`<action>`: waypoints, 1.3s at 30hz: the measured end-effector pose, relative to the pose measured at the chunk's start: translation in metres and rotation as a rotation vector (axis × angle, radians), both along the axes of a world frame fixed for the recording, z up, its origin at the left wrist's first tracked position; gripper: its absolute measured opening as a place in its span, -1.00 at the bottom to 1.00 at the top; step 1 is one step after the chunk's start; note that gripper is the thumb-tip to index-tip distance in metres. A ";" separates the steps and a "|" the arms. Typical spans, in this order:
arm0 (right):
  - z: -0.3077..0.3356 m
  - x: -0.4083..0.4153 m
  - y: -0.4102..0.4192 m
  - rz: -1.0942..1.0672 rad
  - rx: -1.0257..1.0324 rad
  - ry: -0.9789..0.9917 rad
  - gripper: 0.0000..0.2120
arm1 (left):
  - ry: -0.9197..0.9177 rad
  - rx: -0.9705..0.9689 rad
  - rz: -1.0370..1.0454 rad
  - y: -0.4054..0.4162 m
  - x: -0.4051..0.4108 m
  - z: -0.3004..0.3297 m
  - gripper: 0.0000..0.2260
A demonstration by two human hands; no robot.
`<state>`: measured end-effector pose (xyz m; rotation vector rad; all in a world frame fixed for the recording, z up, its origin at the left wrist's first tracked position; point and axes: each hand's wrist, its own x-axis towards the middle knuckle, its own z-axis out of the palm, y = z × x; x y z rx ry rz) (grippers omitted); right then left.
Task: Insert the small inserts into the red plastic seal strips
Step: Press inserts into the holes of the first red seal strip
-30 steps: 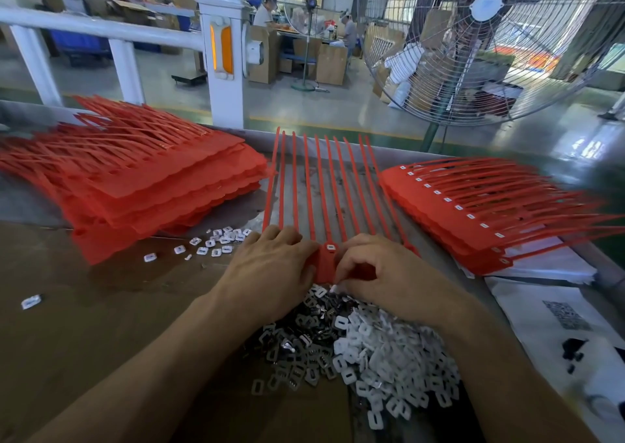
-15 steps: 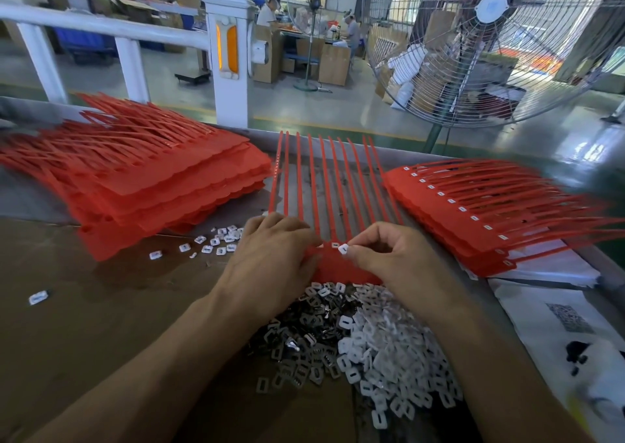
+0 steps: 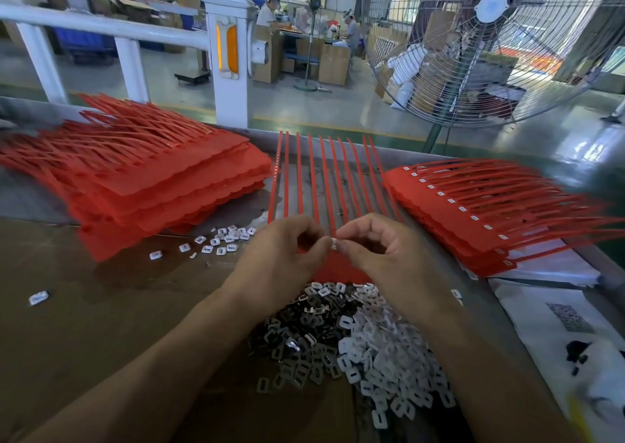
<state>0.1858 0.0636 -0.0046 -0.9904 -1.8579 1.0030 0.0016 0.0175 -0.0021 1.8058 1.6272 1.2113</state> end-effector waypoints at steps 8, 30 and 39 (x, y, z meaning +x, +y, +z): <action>-0.004 -0.004 0.001 0.023 0.204 -0.015 -0.84 | -0.253 -0.087 -0.044 0.002 0.000 -0.001 -0.78; -0.014 0.012 0.038 -0.304 0.153 -0.484 -0.90 | 0.585 -0.137 0.219 0.009 -0.024 -0.020 -0.64; -0.012 0.010 0.036 -0.230 0.109 -0.507 -0.79 | 0.584 -0.132 0.213 0.010 -0.025 -0.022 -0.66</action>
